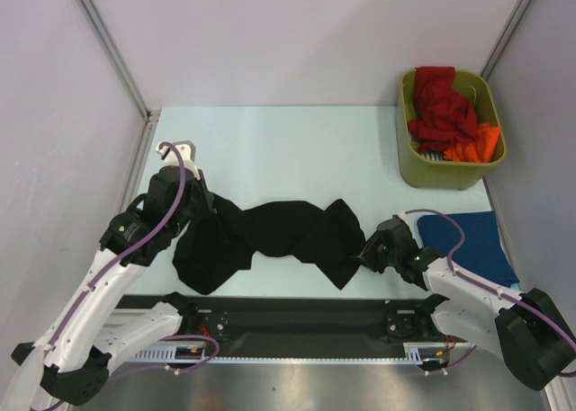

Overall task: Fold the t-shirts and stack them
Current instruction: Flatten the tshirt out

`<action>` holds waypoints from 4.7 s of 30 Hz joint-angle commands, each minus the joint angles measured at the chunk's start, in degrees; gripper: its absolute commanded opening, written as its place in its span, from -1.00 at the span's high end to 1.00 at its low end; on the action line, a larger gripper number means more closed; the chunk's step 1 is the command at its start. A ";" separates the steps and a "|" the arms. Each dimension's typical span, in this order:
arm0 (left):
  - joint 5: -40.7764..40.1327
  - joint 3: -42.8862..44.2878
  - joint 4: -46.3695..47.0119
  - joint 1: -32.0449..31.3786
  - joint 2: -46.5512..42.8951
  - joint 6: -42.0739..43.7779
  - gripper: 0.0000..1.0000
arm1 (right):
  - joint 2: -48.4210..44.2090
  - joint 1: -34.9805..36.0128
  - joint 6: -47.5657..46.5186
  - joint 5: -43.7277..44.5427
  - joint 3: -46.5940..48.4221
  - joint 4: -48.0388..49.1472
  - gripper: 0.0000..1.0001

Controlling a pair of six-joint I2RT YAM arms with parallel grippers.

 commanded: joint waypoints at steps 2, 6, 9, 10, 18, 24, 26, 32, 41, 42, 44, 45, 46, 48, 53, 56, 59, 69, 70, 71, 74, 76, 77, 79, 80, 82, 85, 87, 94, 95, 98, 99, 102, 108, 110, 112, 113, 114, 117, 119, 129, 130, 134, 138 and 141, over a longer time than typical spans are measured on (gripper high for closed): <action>0.45 1.15 1.13 0.46 -0.91 0.57 1.00 | -0.39 -0.21 -2.88 -0.15 3.83 0.06 0.47; 0.45 0.97 1.22 0.46 -1.00 0.40 0.99 | -1.79 -0.56 -3.59 -0.50 4.63 -2.58 0.41; 0.45 0.89 1.30 0.46 -1.18 0.14 0.99 | -2.15 -1.26 -3.41 -0.50 4.28 -2.85 0.38; 0.45 0.71 1.13 0.46 -1.18 -0.04 0.99 | -1.71 -1.62 -3.50 -0.59 4.02 -2.50 0.37; 0.10 1.41 0.86 0.46 -1.09 -0.13 1.00 | 2.15 -3.99 -5.35 -3.66 3.75 0.57 0.36; 0.19 1.33 0.86 0.46 -0.92 -0.65 0.99 | 1.73 -3.90 -6.23 -4.72 4.37 -0.38 0.41; 0.19 1.06 1.13 0.55 -0.92 -0.66 0.99 | 1.20 -3.99 -5.96 -5.07 3.93 -0.21 0.42; -0.07 1.06 1.57 0.55 -0.74 -0.92 0.99 | 1.28 -4.52 -6.93 -6.91 3.92 1.02 0.96; -4.54 6.76 0.86 0.55 -1.09 1.36 0.99 | 0.57 -8.47 -16.67 -9.55 16.63 -4.68 1.00; -5.17 7.73 1.21 0.55 -0.48 2.24 0.99 | 1.19 -9.61 -17.73 -9.90 18.93 -4.87 1.00; -7.79 10.28 3.22 0.63 0.05 3.38 0.99 | 4.16 -13.29 -20.36 -11.13 26.20 -5.48 1.00; -8.68 10.99 4.28 0.72 0.40 5.30 0.99 | 5.40 -14.53 -20.99 -11.75 28.77 -5.40 1.00; -9.56 12.21 5.42 1.07 1.19 6.36 1.00 | 7.24 -17.58 -21.51 -13.14 31.50 -5.40 1.00; -11.06 13.19 10.77 2.39 2.07 10.83 0.99 | 13.12 -19.98 -21.78 -14.38 41.39 -5.22 1.00; -10.54 15.73 31.29 8.10 6.98 23.40 0.99 | 26.65 -24.11 -24.15 -17.73 64.53 -2.59 1.00; -5.89 19.59 42.91 12.14 11.36 30.09 0.99 | 35.89 -26.22 -25.12 -18.34 82.27 -3.37 1.00; -2.46 28.98 47.87 14.08 18.12 34.92 0.99 | 42.93 -27.45 -22.40 -18.25 96.36 -1.54 1.00; 3.96 57.14 53.86 16.98 31.00 44.00 0.99 | 53.05 -32.03 -13.17 -22.90 120.47 3.04 1.00; 3.88 56.96 53.17 17.85 30.29 42.77 1.00 | 52.70 -33.60 -13.17 -23.18 120.21 2.35 1.00; 1.62 56.53 52.81 17.95 29.59 41.11 1.00 | 51.13 -33.70 -13.34 -23.44 119.42 2.08 1.00; -0.16 48.90 51.84 18.21 24.15 38.29 0.99 | 47.18 -33.96 -13.17 -24.05 111.79 3.39 1.00; -1.21 39.42 48.79 18.65 18.20 35.40 0.99 | 41.82 -33.96 -14.66 -24.93 102.86 2.87 1.00; -1.65 35.99 47.11 18.91 15.90 30.07 0.99 | 39.45 -33.70 -15.27 -25.11 98.37 2.26 1.00; -0.78 22.82 43.25 19.44 10.02 23.55 0.99 | 30.76 -32.91 -16.68 -24.76 81.83 2.95 1.00; -0.26 18.16 41.57 19.44 4.33 16.29 0.99 | 27.94 -32.65 -17.29 -24.41 76.23 3.21 1.00; -0.07 5.41 35.97 19.71 -1.68 8.52 0.99 | 20.40 -30.36 -18.87 -23.27 62.29 2.61 1.00; 1.15 -4.73 35.84 20.67 -8.99 1.11 0.99 | 14.84 -29.57 -19.67 -21.86 53.96 1.98 1.00; 1.16 -1.94 35.93 21.38 -8.22 2.76 0.99 | 14.03 -29.31 -21.60 -20.81 54.02 0.67 1.00; 1.68 10.54 46.98 21.55 2.75 14.19 0.99 | 21.13 -29.92 -24.07 -17.47 67.54 5.05 1.00; 1.42 12.21 47.88 21.73 4.60 16.37 0.99 | 23.14 -30.01 -23.98 -17.03 69.39 5.58 1.00; 1.77 18.89 52.26 22.17 10.93 20.51 0.99 | 30.79 -30.36 -22.49 -16.41 77.47 8.05 1.00; 2.21 21.43 53.85 22.34 12.34 21.40 0.99 | 35.51 -30.45 -21.53 -16.41 79.75 9.97 1.00; 3.35 28.01 59.56 24.44 19.80 23.16 0.99 | 45.96 -30.54 -19.94 -16.76 91.34 11.92 1.00; 7.39 47.06 68.01 27.87 36.31 21.85 0.99 | 66.38 -30.27 -15.02 -16.24 128.68 10.78 1.00; 10.03 53.76 68.98 28.76 41.51 19.66 0.99 | 73.86 -30.45 -10.72 -14.23 139.21 12.43 1.00; 12.56 62.38 70.81 30.69 47.76 15.72 0.99 | 74.67 -31.32 -6.60 -11.24 139.11 17.61 1.00; 13.28 64.93 71.61 31.04 49.43 14.47 0.99 | 73.63 -31.67 -6.14 -10.53 137.71 19.28 1.00; 13.72 70.44 72.23 32.61 53.27 13.33 0.99 | 72.40 -32.03 -6.23 -9.91 133.61 21.91 1.00; 16.00 78.55 73.02 34.47 57.35 9.81 0.99 | 68.70 -32.03 -7.54 -9.03 129.62 22.64 1.00; 17.06 78.67 75.39 35.44 57.53 6.83 0.99 | 67.82 -33.51 -7.46 -10.07 129.52 21.94 1.00; 26.35 65.63 75.84 40.62 47.62 -3.64 0.99 | 52.54 -34.14 -12.11 -14.82 108.28 18.25 1.00; 27.95 61.40 76.18 40.97 44.82 -4.95 0.99 | 48.52 -34.31 -12.38 -16.13 105.12 18.51 1.00; 30.34 29.34 80.67 41.24 27.42 -8.73 0.99 | 37.78 -34.32 -12.82 -19.66 81.61 18.25 1.00; 28.32 -2.54 71.13 41.59 4.34 -10.14 0.99 | 26.61 -33.53 -15.09 -22.56 62.44 15.55 1.00; 23.68 -15.67 55.35 40.72 -5.54 -10.05 0.99 | 18.00 -32.82 -19.23 -22.65 50.57 6.78 1.00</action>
